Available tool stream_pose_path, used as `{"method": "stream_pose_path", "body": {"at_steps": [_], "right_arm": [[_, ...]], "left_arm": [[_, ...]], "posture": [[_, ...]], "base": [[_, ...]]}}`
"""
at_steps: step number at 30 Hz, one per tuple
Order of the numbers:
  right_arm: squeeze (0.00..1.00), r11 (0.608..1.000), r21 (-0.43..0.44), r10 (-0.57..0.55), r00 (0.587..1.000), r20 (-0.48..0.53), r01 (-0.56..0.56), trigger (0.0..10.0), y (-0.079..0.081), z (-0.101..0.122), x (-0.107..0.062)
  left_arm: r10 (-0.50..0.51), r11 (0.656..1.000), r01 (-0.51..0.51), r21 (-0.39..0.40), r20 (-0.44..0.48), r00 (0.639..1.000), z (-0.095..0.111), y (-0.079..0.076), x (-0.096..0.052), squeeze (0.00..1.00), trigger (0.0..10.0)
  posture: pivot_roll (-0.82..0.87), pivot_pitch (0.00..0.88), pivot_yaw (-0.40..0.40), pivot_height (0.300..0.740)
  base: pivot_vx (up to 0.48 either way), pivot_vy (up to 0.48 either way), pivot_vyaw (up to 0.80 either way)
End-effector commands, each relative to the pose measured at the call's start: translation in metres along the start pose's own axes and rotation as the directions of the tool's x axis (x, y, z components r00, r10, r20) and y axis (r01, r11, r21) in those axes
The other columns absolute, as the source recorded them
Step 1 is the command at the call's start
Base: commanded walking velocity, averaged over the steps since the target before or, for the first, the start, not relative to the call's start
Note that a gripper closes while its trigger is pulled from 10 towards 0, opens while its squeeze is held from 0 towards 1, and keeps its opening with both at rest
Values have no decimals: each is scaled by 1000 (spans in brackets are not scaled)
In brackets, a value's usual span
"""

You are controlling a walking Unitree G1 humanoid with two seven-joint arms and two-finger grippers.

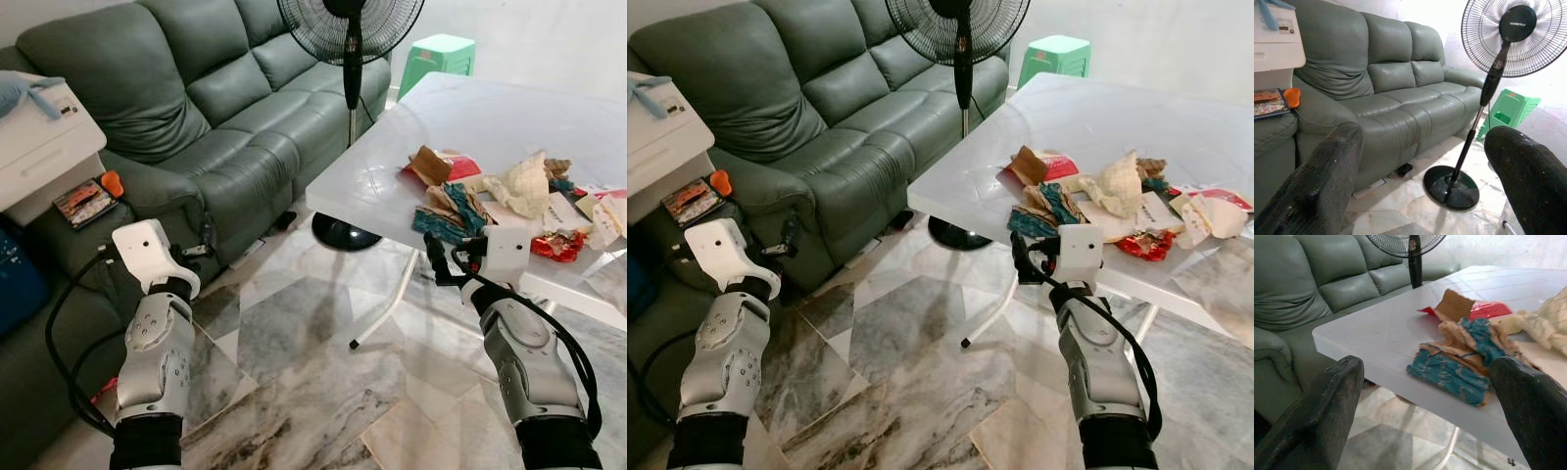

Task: Picking trash to rubbish bin

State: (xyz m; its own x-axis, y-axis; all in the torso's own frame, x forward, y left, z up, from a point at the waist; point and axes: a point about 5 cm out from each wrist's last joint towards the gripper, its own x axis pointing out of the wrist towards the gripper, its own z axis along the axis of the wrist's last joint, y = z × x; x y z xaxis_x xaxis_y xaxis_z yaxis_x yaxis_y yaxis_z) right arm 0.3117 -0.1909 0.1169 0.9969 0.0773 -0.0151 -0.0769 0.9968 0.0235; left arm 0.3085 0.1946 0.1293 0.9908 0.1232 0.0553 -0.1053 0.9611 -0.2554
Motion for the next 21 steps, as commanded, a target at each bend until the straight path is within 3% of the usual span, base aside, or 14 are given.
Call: {"method": "stream_pose_path", "body": {"at_steps": [1,7,21], "right_arm": [[0,1000,-6,1,1000,25,-1,10000,2,7,4],[0,1000,-12,-14,1000,26,14,10000,-1,7,3],[0,999,-23,-28,999,37,29,10000,-4,10,3]], "left_arm": [[-20,1000,20,11,22,1000,7,-2,3,0,10000],[-44,999,44,-1,35,998,9,-4,4,0,10000],[-58,998,57,7,44,997,14,-5,9,0,10000]], "posture": [[-31,15,52,740],[-33,20,53,740],[-41,23,59,740]], "base": [[0,0,0],[41,0,0],[416,0,-787]]}}
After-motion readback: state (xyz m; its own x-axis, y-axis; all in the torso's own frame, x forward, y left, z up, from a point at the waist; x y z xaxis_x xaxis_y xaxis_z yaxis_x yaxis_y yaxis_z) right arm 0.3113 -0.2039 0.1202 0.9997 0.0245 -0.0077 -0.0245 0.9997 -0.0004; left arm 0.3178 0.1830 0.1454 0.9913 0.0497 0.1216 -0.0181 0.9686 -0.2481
